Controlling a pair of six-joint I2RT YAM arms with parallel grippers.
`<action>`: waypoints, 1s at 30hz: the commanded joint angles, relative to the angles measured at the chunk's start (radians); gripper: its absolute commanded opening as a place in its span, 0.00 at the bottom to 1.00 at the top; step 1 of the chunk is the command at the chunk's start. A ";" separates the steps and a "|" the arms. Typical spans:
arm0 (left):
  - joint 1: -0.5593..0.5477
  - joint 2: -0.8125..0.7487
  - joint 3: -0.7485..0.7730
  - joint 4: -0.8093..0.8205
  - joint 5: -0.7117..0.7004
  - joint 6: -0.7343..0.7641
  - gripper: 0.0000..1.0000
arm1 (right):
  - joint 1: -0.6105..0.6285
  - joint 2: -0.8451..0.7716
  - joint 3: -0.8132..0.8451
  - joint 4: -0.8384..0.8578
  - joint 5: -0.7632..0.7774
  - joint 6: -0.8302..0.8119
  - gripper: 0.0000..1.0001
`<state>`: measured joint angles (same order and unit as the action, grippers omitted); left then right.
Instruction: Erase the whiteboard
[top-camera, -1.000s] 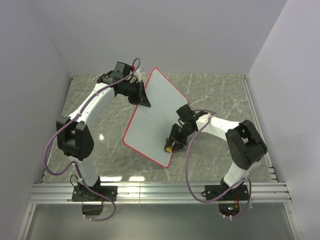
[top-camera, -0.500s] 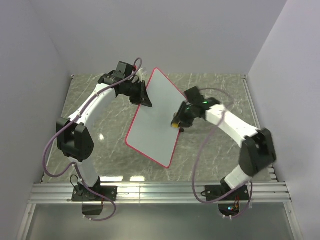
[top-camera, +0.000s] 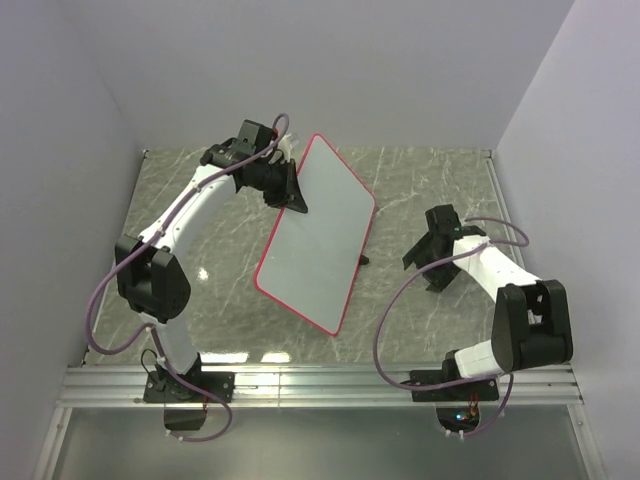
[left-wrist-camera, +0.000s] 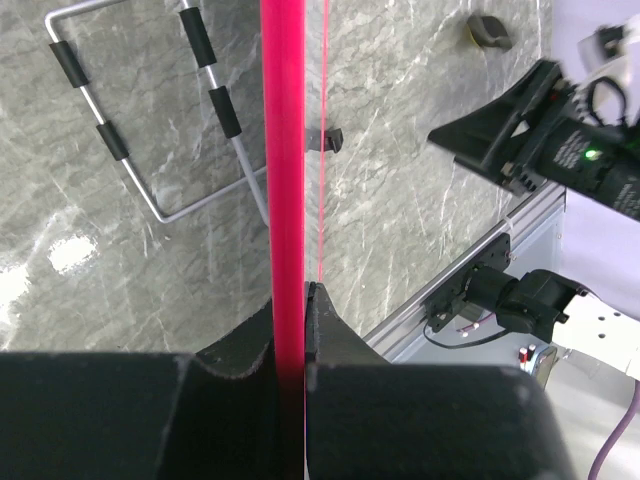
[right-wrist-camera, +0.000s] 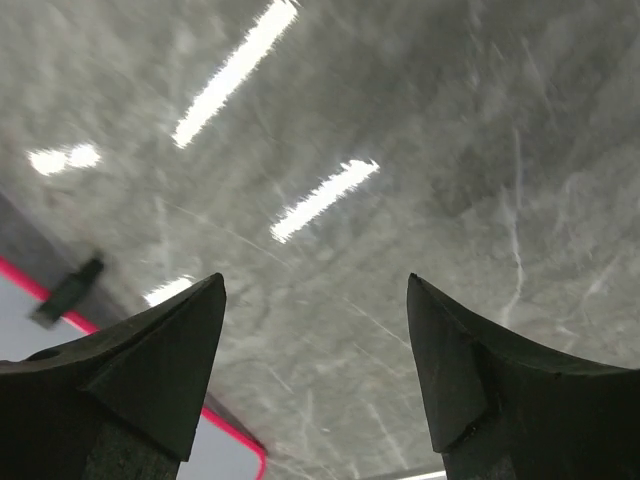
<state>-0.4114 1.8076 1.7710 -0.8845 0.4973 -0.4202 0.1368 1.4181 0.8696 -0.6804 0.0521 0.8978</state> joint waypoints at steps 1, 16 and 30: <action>0.006 -0.002 0.025 0.008 -0.149 0.032 0.00 | -0.003 -0.021 -0.014 0.013 -0.011 -0.026 0.80; 0.215 -0.228 -0.004 0.234 0.023 -0.216 0.00 | -0.003 -0.076 -0.064 -0.018 -0.008 -0.076 0.80; 0.214 -0.087 0.039 0.303 0.123 -0.177 0.00 | -0.003 -0.065 -0.075 -0.015 -0.009 -0.096 0.80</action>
<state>-0.1913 1.7153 1.7252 -0.7139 0.5087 -0.5869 0.1368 1.3674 0.7963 -0.6983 0.0360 0.8154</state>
